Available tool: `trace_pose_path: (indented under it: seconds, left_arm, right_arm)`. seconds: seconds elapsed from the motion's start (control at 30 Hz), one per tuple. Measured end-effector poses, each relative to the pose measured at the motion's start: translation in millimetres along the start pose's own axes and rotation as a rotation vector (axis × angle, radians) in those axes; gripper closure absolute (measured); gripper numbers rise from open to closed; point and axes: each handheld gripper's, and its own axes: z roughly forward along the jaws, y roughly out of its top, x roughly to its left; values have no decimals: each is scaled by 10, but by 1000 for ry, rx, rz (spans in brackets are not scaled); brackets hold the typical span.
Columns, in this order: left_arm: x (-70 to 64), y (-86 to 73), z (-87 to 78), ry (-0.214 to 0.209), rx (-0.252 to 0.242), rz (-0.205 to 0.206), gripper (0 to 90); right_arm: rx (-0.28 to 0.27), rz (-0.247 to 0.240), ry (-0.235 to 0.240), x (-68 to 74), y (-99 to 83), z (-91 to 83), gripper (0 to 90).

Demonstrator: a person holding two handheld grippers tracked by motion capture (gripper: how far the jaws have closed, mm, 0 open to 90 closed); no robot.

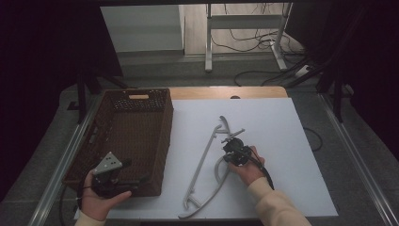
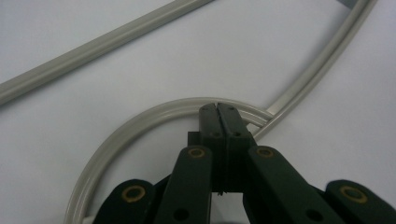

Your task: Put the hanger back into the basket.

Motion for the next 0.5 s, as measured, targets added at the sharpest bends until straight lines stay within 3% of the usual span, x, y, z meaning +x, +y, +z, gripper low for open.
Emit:
trace_pose_path:
  seconds: [0.23, 0.5]
  left_arm:
    - [9, -2, -13, 2, -3, -3, 172]
    - [9, -2, -13, 2, -3, -2, 172]
  right_arm:
    - [24, 43, -27, -113, -200, -131, 899]
    - [46, 91, -25, -191, -397, -239, 899]
